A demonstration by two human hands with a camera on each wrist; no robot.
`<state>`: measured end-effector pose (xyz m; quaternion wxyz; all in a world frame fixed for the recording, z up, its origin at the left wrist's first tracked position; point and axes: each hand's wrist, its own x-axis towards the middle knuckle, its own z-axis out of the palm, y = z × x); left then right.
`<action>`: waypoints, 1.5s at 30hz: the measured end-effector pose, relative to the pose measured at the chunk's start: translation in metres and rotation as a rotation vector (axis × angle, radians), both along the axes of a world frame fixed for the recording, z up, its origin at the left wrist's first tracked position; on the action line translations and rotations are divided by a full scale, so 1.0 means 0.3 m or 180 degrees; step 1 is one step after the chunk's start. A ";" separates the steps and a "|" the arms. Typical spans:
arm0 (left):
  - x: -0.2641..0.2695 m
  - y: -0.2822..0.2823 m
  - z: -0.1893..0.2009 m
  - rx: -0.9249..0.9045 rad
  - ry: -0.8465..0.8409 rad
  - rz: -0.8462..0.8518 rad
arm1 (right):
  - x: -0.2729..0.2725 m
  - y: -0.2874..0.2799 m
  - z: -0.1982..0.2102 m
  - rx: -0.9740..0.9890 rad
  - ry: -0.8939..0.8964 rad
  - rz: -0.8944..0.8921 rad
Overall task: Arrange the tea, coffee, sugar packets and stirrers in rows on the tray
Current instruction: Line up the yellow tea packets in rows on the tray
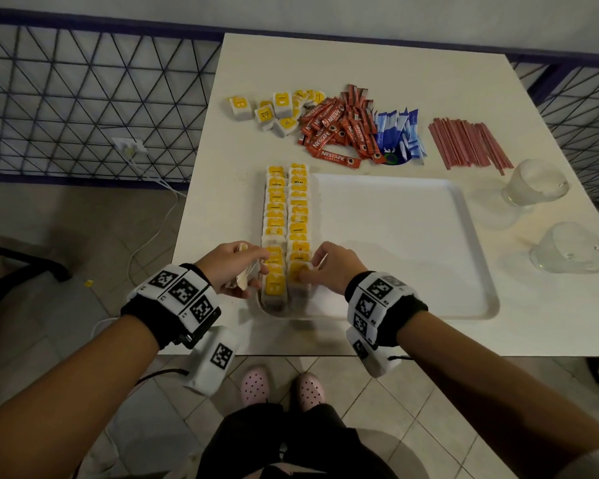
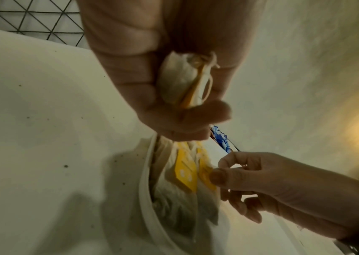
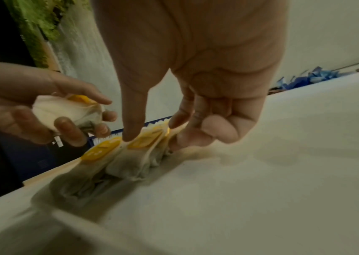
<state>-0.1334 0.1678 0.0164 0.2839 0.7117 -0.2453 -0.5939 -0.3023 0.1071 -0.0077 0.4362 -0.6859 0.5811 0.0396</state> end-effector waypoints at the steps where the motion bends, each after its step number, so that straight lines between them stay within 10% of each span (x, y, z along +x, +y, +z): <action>1: -0.002 0.000 -0.001 0.0002 -0.0032 -0.0027 | 0.001 0.009 0.005 0.0000 0.0037 0.0083; 45: -0.036 0.042 0.027 0.0024 0.0402 0.0308 | 0.004 0.000 0.005 0.0291 0.0211 0.0225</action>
